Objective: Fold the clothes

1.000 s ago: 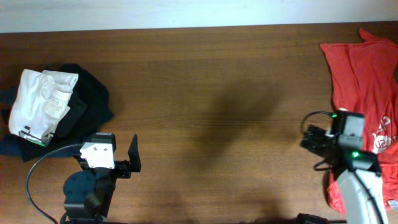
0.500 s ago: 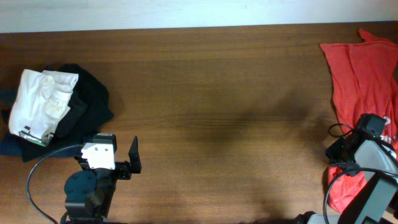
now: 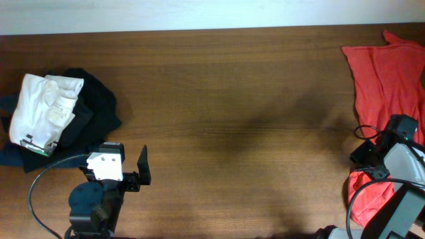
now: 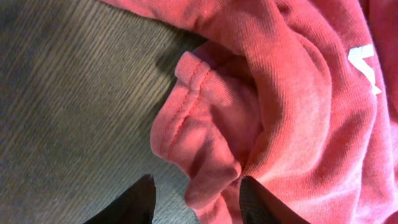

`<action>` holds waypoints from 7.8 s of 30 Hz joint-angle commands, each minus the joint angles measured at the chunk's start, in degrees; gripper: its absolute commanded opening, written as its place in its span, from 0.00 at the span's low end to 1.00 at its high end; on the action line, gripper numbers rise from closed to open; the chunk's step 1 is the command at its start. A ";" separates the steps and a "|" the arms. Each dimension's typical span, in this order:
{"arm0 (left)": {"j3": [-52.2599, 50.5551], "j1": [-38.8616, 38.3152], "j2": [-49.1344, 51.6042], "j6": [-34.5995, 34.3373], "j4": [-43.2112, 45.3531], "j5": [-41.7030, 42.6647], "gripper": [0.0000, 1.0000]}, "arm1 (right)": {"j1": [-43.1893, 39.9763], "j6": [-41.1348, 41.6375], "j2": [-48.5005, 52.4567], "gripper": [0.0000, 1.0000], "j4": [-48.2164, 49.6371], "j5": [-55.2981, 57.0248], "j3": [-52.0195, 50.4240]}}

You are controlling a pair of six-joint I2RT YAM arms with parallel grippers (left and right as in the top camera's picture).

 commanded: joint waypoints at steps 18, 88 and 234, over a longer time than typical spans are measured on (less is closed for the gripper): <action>1.20 -0.11 0.00 0.92 0.11 -0.39 0.99 | 32.33 -4.15 1.92 0.04 10.51 -28.87 -2.45; 32.48 -31.98 88.43 -38.60 3.17 17.62 0.01 | 15.13 -7.26 -10.84 0.99 -16.83 -11.67 5.46; 28.94 -3.74 58.10 -27.74 -32.76 0.63 0.01 | 47.28 16.70 4.96 0.04 -15.91 12.33 14.62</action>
